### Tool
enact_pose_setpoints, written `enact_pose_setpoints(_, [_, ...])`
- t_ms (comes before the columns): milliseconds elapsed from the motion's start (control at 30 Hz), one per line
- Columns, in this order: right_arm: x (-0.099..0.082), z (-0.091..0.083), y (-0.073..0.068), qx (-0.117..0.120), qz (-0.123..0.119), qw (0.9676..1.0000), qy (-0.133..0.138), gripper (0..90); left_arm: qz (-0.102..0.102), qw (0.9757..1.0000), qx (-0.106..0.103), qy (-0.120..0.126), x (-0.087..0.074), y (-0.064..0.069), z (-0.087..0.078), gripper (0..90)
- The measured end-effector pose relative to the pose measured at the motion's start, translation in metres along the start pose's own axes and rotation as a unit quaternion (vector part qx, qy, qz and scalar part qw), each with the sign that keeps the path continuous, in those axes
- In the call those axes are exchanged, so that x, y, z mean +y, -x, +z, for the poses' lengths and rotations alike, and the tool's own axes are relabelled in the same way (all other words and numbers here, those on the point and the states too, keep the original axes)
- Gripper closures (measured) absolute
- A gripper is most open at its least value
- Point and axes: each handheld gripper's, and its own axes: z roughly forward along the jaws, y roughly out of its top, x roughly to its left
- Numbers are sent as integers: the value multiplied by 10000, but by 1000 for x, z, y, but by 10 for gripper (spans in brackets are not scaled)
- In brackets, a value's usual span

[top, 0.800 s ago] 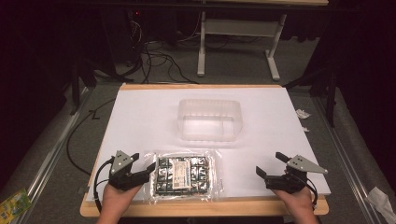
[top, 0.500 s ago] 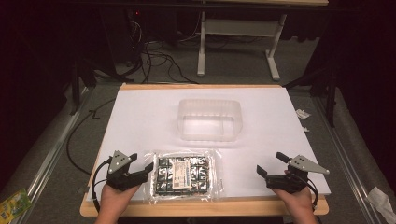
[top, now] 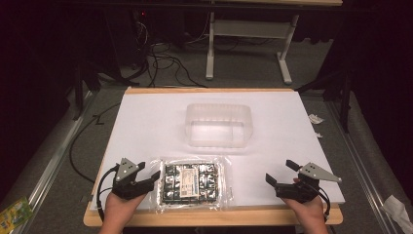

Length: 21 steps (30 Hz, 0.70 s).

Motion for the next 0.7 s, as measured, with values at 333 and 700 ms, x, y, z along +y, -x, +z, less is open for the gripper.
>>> enact_pose_setpoints(333, [1, 19, -31, 479, -59, 9987, -165, 6, -3, 9998, -9, -201, -1, -1, 6, 351])
enact_pose_setpoints(700, [-5, 44, -70, 1033, 16, 9934, -504, 15, -21, 9994, 1, -358, -2, -5, 6, 459])
